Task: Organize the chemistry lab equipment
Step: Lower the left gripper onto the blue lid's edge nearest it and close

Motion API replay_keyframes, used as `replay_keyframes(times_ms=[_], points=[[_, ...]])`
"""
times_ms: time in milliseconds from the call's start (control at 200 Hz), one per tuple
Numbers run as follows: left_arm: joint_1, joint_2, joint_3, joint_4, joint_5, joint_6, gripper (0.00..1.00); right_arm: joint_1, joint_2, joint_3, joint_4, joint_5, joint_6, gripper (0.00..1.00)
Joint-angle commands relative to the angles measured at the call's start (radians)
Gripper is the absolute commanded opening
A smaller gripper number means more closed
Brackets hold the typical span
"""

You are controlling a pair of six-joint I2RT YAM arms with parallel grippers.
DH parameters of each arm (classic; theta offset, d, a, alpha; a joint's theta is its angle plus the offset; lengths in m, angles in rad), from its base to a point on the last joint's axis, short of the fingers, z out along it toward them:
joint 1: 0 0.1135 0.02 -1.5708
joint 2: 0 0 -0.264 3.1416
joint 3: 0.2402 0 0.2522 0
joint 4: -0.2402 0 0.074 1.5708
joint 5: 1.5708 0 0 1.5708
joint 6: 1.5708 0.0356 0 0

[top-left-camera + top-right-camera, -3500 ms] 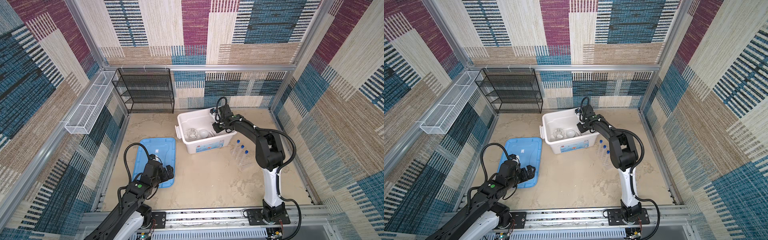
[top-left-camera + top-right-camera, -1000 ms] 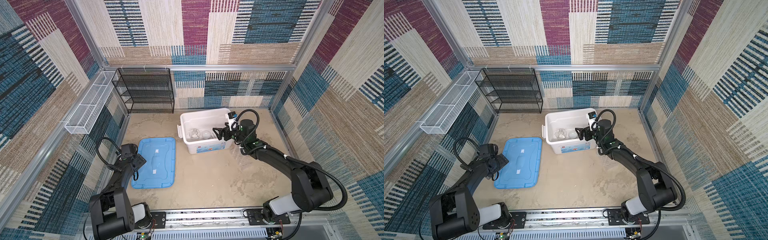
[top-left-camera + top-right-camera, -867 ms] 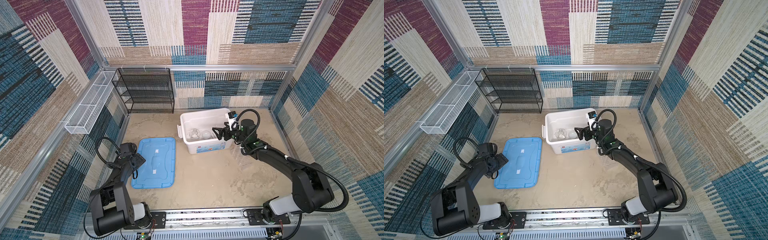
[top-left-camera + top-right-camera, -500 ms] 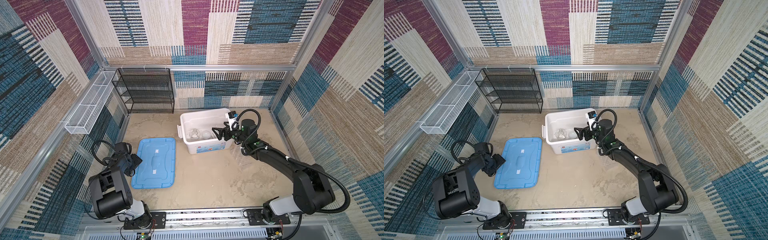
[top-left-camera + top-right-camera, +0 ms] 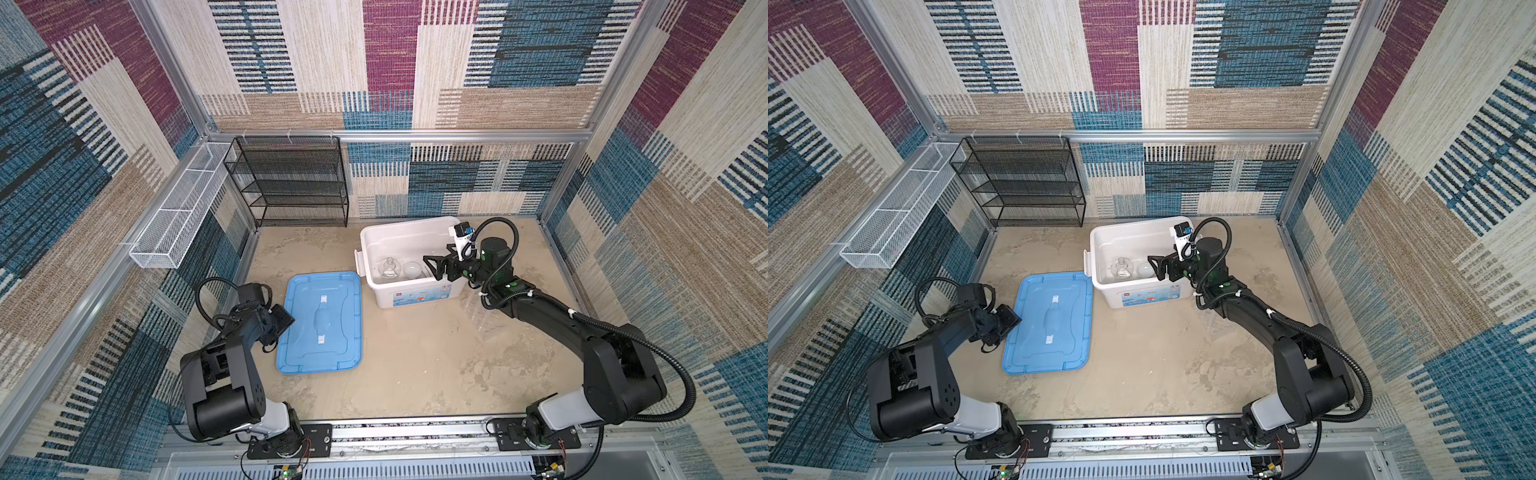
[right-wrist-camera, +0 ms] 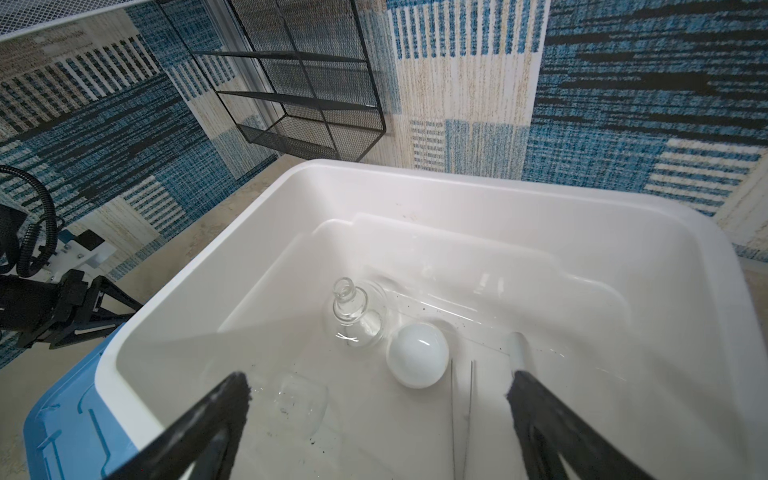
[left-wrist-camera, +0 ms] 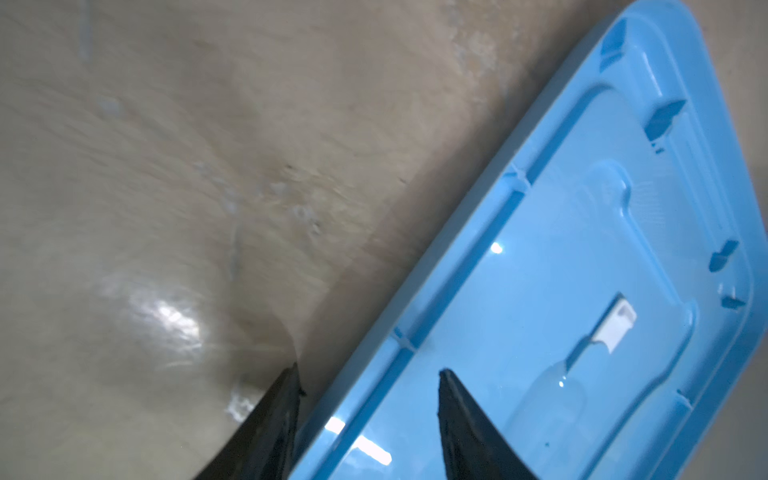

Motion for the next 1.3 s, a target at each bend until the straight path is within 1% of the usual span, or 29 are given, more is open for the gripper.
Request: replay_keyframes(times_ms=[0, 185, 381, 491, 546, 701, 932, 1107, 1297], points=[[-0.004, -0.031, -0.025, -0.003, 0.040, -0.003, 0.54, 0.000, 0.006, 0.011, 0.008, 0.005, -0.010, 0.99], [-0.017, -0.104, -0.094, 0.019, 0.089, -0.030, 0.52, -0.001, 0.015, 0.018, 0.004, 0.007, -0.012, 0.99], [-0.021, -0.153, -0.123, 0.022, 0.148, -0.045, 0.51, 0.001, 0.024, 0.022, 0.000, 0.006, -0.012, 0.99], [-0.029, -0.175, -0.120, -0.010, 0.095, -0.040, 0.52, 0.000, 0.031, 0.025, -0.006, 0.010, -0.012, 0.99], [-0.029, -0.181, -0.121, -0.024, 0.074, -0.041, 0.50, -0.001, 0.031, 0.025, -0.006, 0.011, -0.013, 0.99], [-0.043, -0.173, -0.128, -0.039, 0.034, -0.043, 0.37, 0.000, 0.031, 0.027, -0.009, 0.018, -0.017, 0.99], [-0.075, -0.167, -0.129, -0.064, -0.020, -0.038, 0.31, -0.001, 0.029, 0.027, -0.010, 0.030, -0.021, 0.99], [-0.093, -0.185, -0.140, -0.067, -0.036, -0.037, 0.23, 0.000, 0.033, 0.028, -0.011, 0.029, -0.020, 0.99], [-0.115, -0.148, -0.138, -0.063, -0.031, -0.033, 0.18, -0.001, 0.028, 0.029, -0.013, 0.032, -0.022, 0.99]])
